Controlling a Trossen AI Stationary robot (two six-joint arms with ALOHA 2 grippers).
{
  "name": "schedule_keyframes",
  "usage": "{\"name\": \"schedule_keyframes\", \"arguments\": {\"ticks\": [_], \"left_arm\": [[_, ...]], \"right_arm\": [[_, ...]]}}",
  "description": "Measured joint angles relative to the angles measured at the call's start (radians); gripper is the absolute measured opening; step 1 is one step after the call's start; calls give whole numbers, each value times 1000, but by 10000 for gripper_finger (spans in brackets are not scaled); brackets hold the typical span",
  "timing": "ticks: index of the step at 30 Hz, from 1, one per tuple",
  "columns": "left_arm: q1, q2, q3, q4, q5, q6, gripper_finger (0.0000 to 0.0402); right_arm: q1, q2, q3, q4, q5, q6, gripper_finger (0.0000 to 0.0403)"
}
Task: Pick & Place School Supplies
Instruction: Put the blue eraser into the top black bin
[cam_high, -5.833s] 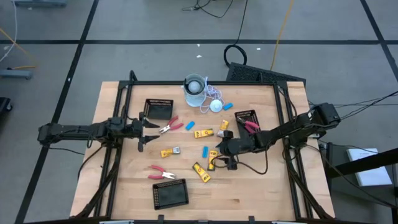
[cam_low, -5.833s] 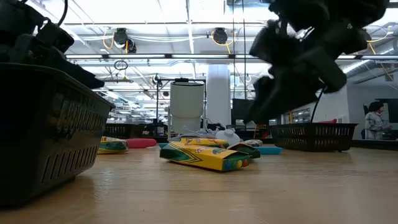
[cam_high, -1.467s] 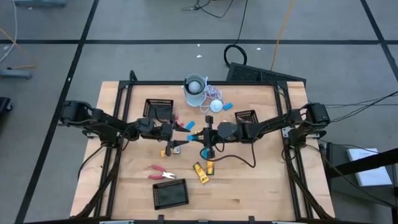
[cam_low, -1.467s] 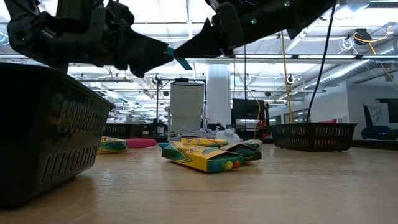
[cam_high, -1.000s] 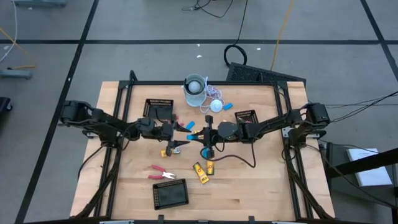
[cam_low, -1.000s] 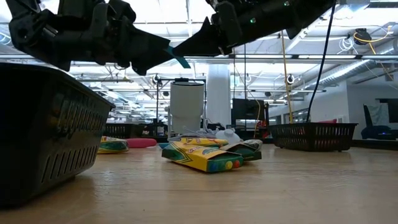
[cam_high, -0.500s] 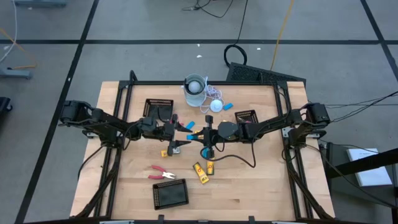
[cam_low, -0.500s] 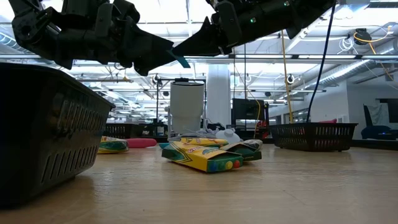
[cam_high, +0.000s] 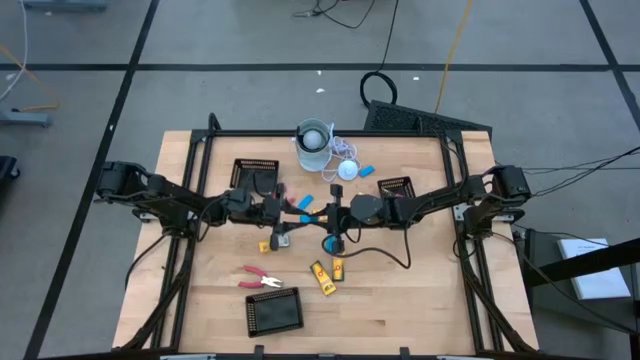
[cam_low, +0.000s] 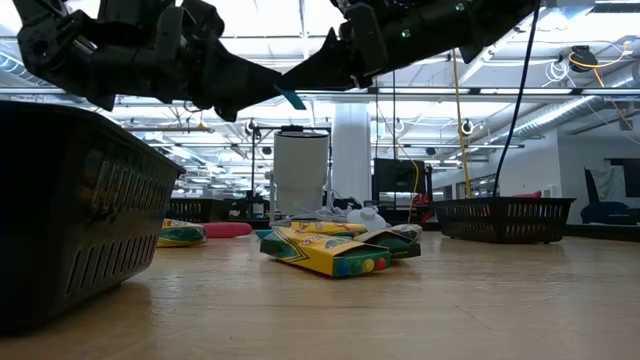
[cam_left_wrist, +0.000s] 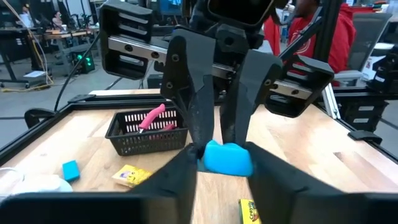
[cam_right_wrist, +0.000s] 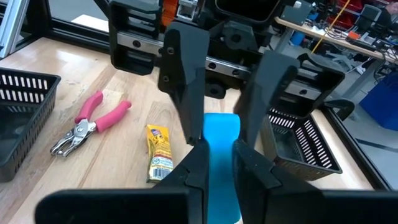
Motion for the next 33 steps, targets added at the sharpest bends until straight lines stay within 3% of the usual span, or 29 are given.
{"name": "schedule_keyframes", "arguments": {"ticks": [3,11,21,33], "left_arm": [[-11,0,-1,-2,-11,20,77],[-30,0,-3,-7,-37,63,77],[-35,0,-3,-14,-63,84,75],[-30,-1,0,-66,-194,108,75]], "right_arm": [[0,0,0,-6,-1,0,33],[1,-1,0,-10,-6,0,2],[0,-1,0,-4,-2,0,4],[6,0,2,-26,-8,-6,1]]}}
